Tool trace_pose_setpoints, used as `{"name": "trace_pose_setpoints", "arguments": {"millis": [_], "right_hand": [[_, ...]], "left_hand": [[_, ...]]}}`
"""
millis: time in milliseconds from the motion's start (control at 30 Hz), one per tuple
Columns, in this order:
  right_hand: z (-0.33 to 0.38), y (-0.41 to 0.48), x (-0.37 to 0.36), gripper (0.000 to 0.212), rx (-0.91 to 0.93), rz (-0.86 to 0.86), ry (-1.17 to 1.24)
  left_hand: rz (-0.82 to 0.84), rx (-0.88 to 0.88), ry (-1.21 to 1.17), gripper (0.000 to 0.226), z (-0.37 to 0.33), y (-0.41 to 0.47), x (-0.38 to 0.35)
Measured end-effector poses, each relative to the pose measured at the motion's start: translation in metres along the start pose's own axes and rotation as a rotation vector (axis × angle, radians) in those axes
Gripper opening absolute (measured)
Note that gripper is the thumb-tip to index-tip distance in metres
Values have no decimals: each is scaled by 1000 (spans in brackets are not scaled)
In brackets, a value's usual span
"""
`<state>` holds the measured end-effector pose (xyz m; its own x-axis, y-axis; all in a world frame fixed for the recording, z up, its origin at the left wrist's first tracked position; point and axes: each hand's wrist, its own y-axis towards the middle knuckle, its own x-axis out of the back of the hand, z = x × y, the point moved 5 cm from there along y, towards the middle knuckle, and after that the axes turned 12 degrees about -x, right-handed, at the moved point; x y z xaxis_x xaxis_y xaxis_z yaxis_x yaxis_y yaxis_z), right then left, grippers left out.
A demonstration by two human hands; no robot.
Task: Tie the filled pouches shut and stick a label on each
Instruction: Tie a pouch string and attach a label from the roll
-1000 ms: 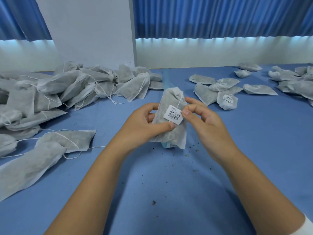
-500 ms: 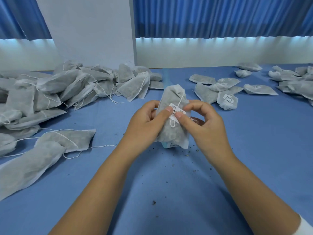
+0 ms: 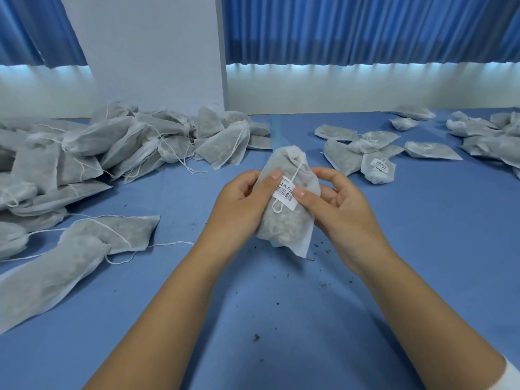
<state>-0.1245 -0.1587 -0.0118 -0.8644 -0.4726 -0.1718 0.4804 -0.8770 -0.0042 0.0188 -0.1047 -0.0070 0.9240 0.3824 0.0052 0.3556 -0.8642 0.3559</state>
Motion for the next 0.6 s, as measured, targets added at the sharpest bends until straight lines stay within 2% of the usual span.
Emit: {"name": "trace_pose_setpoints", "arguments": {"millis": [133, 267, 333, 467, 600], "right_hand": [[0, 1, 2, 40, 16, -38, -9], [-4, 0, -2, 56, -13, -23, -160], [-6, -3, -9, 52, -11, 2, -238], [-8, -1, -6, 37, -16, -18, -142], [-8, 2, 0, 46, -18, -54, -162]], "left_hand": [[-30, 39, 0, 22, 5, 0, 0], [-181, 25, 55, 29, 9, 3, 5], [-222, 6, 92, 28, 10, 4, 6], [-167, -2, 83, 28, 12, 3, 2], [-177, -4, 61, 29, 12, 3, 5]]}}
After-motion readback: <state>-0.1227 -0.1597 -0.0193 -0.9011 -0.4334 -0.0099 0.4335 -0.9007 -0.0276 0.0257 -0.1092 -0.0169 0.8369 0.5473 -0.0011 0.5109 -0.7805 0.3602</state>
